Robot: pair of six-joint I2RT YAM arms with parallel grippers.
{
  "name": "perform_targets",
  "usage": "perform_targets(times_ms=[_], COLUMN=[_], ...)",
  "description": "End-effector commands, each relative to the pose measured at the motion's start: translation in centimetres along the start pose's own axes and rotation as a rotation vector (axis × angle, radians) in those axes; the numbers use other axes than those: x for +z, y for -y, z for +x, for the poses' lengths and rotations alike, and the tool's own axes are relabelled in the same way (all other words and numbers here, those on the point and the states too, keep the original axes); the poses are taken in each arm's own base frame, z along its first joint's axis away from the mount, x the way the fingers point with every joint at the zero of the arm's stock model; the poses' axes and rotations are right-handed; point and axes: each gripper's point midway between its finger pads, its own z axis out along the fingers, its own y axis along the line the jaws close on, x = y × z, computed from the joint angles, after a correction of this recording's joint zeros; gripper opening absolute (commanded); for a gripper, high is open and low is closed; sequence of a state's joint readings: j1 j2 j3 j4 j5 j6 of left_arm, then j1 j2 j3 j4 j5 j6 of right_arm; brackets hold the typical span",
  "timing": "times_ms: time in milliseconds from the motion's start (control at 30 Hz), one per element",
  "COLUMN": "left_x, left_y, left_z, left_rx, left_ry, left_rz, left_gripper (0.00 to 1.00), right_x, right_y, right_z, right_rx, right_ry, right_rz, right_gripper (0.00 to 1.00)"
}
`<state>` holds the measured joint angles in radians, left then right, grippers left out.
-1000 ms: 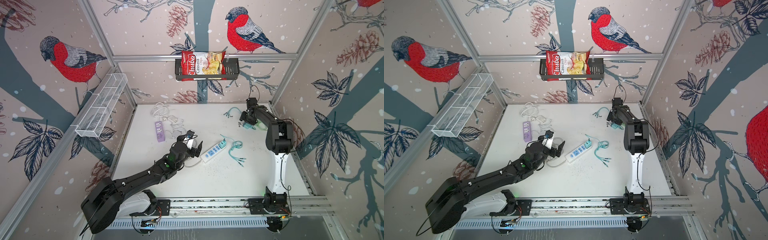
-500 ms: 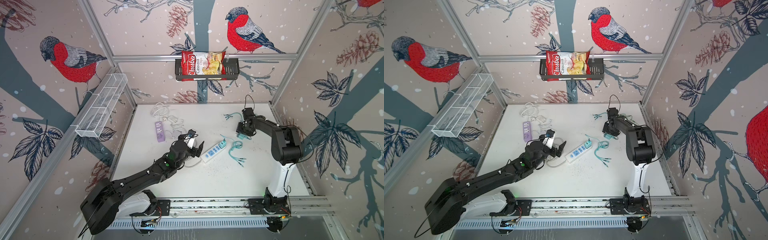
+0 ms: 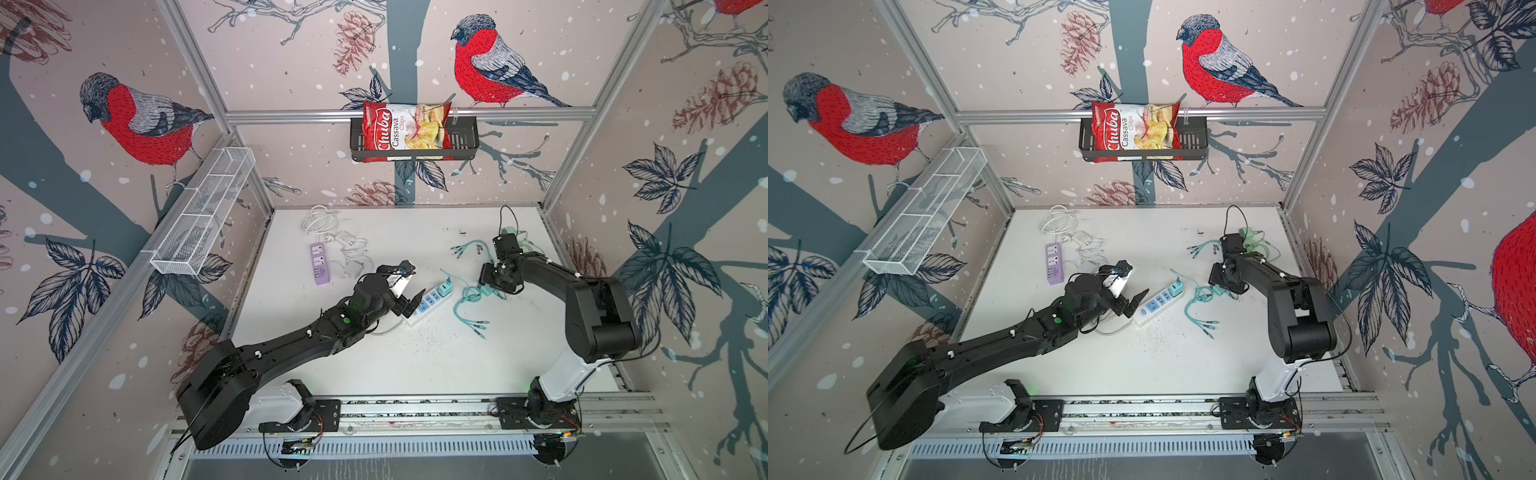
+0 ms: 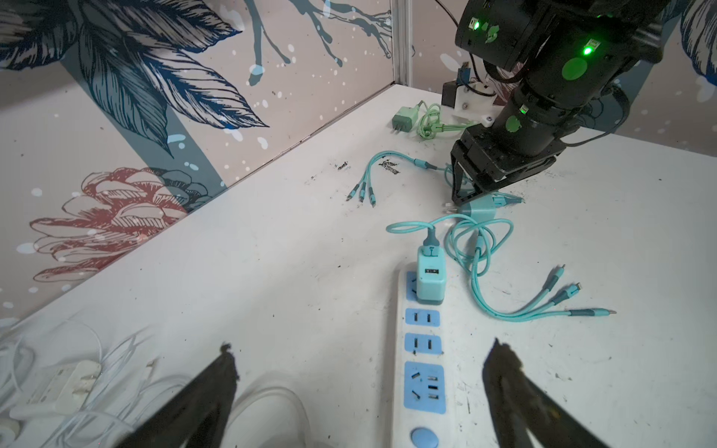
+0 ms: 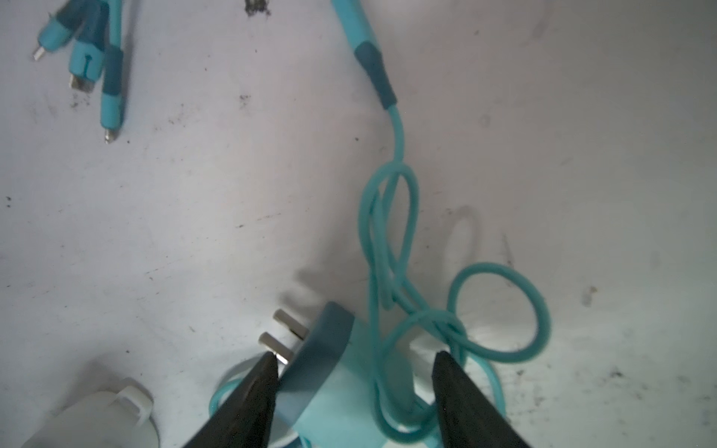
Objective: Insert the plug
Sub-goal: 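Lower the right gripper onto the second teal charger and grasp it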
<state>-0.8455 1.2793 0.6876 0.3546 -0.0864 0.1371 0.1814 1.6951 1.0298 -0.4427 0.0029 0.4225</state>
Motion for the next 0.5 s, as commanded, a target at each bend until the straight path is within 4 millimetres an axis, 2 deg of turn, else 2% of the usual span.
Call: perform_targets(times_ms=[0,133,267,467], left_x=[0.5,1.6,3.0,4.0], left_y=[1.1,2.1,2.7,3.3], left_z=[-0.9,-1.9,-3.1,-4.7], left_rx=[0.053,0.089,0.111,0.126], left_ry=[0.014,0.025,0.038,0.073], left_rz=[0.031,0.052,0.074,0.096], left_gripper=[0.97,0.97,0.97,0.97], right_x=[-0.7,-1.9,-3.3,-3.7], right_y=[0.7,1.0,-0.1,-1.2], right_z=[-0.5,0.1,1.2,2.4], right_rx=[0.028,0.059,0.119,0.192], right_ry=[0.034,0.057,0.08,0.095], right_rz=[0.01,-0.007,-0.116,-0.226], right_gripper=[0.65,0.67,0.67,0.65])
